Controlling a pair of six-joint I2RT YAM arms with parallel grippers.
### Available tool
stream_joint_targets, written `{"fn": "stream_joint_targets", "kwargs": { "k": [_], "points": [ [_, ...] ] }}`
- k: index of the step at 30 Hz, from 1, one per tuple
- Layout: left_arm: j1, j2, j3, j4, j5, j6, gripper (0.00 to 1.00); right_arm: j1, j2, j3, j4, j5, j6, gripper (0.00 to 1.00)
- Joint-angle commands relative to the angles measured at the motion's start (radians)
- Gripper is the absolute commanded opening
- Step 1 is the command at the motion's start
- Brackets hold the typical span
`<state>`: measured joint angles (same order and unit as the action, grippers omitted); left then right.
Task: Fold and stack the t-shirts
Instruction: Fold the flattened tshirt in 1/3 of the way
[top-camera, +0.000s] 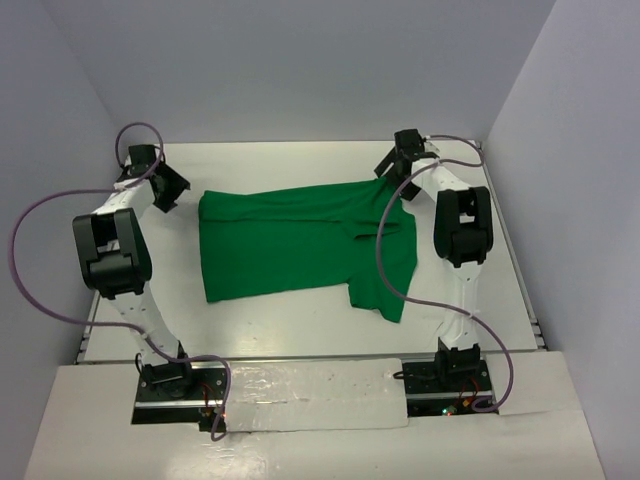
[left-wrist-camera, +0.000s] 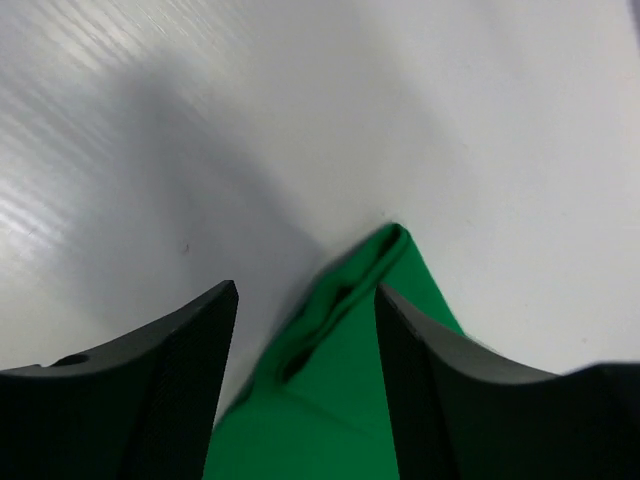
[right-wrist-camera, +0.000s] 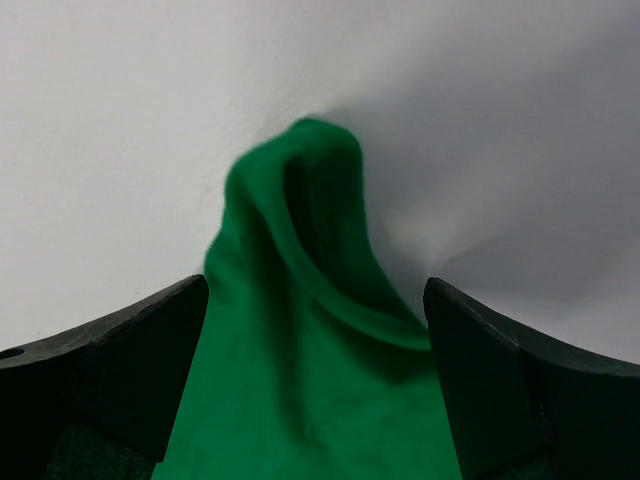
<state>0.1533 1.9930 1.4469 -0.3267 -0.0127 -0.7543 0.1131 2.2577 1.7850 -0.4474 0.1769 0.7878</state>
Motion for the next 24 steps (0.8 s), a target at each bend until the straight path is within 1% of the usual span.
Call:
{"fn": "stream_joint_targets", "kwargs": {
  "k": [1,4,8,10,14,16,20,24],
  "points": [
    [-0.060,-0.108,-0.007,-0.017,-0.053,0.068,0.63,-0.005,-0.180,-0.069,0.061,0.054,-0.016,0.96],
    [-0.105,-0.104,-0.033,-0.028,-0.115,0.081,0.48,-0.003,-0.245,-0.119,0.077,0.061,-0.026,0.96],
    [-0.124,-0.075,-0.045,-0.022,-0.105,0.057,0.43,-0.004,-0.301,-0.166,0.087,0.062,-0.047,0.96],
    [-0.126,-0.062,-0.048,-0.026,-0.112,0.050,0.43,-0.004,-0.314,-0.180,0.091,0.061,-0.056,0.96],
    [-0.126,-0.034,-0.043,-0.044,-0.128,0.056,0.51,-0.004,-0.321,-0.201,0.098,0.053,-0.056,0.96],
    [-0.127,-0.026,-0.054,-0.043,-0.127,0.058,0.52,-0.004,-0.316,-0.206,0.101,0.042,-0.052,0.96],
    [-0.129,-0.029,-0.089,-0.020,-0.114,0.054,0.51,-0.004,-0.305,-0.217,0.106,0.031,-0.048,0.96],
    [-0.135,-0.025,-0.110,-0.009,-0.111,0.047,0.47,-0.003,-0.296,-0.222,0.104,0.029,-0.049,0.96]
  ]
}}
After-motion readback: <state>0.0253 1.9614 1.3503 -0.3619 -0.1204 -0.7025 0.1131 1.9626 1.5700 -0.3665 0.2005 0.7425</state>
